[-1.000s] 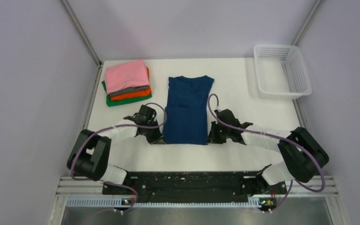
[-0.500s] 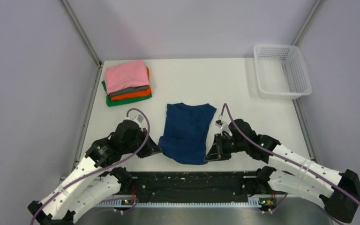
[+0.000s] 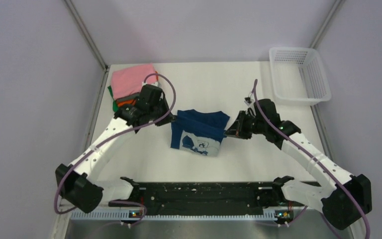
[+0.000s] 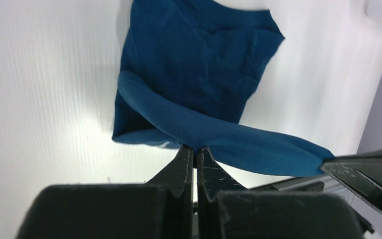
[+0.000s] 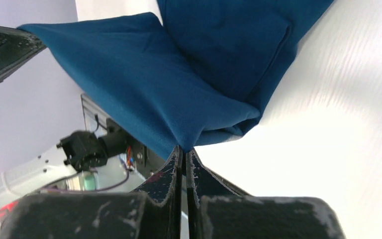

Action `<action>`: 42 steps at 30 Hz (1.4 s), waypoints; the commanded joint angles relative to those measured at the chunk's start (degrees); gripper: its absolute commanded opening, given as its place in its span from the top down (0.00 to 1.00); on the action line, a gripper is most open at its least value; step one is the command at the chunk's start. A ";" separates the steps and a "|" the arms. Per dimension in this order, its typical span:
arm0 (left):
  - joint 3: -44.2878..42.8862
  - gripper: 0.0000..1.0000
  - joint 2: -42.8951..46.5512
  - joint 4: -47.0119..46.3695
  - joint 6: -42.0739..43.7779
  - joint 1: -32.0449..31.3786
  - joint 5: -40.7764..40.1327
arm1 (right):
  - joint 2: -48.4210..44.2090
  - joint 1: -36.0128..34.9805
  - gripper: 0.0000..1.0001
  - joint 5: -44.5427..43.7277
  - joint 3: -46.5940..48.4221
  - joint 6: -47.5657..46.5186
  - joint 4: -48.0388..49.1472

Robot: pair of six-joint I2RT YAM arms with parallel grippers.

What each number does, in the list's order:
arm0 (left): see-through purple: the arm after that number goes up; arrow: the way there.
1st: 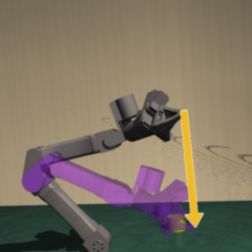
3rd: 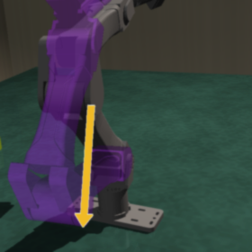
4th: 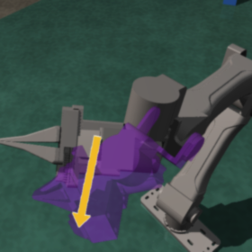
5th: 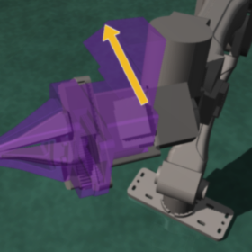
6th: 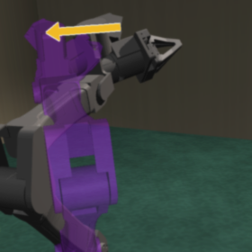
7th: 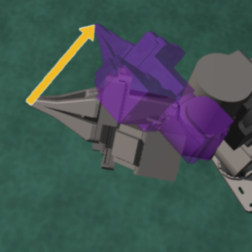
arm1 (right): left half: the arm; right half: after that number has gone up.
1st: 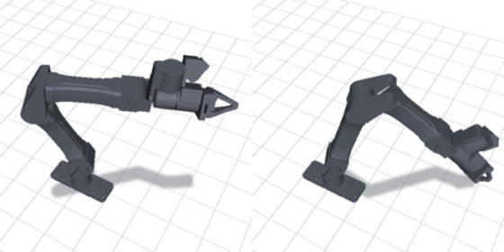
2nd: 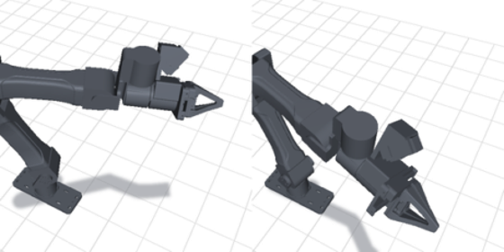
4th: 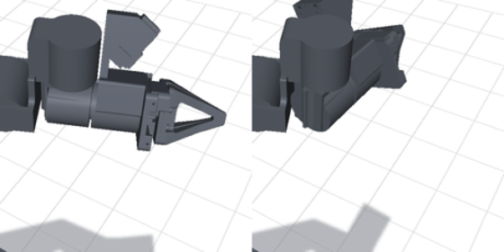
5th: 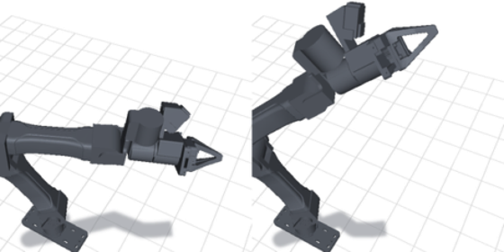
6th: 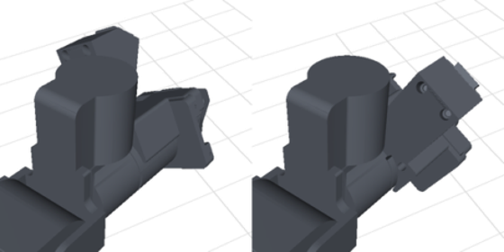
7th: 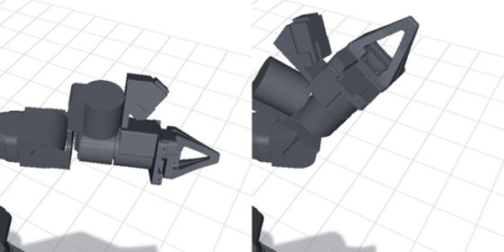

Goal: Fold and stack the t-shirts
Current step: Fold the long partially folded tshirt into a neat square

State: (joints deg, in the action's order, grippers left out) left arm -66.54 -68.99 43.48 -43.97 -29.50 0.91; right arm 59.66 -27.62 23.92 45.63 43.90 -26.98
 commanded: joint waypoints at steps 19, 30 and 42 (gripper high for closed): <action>-25.46 1.00 -39.91 0.15 8.64 12.61 8.24 | 28.41 11.40 1.00 -2.23 12.70 -5.90 15.01; -38.59 0.26 -50.47 2.41 10.40 13.33 9.73 | 46.81 11.89 0.33 -4.23 28.21 -13.64 17.70; -12.32 0.01 -38.66 -6.93 17.62 12.51 15.78 | 17.91 11.89 0.01 -11.31 7.03 -12.33 15.03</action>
State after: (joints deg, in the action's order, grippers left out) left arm -82.56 -108.60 40.12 -30.04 -16.27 14.63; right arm 87.90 -16.23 14.41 58.41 31.88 -10.74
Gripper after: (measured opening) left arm 0.986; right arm 0.985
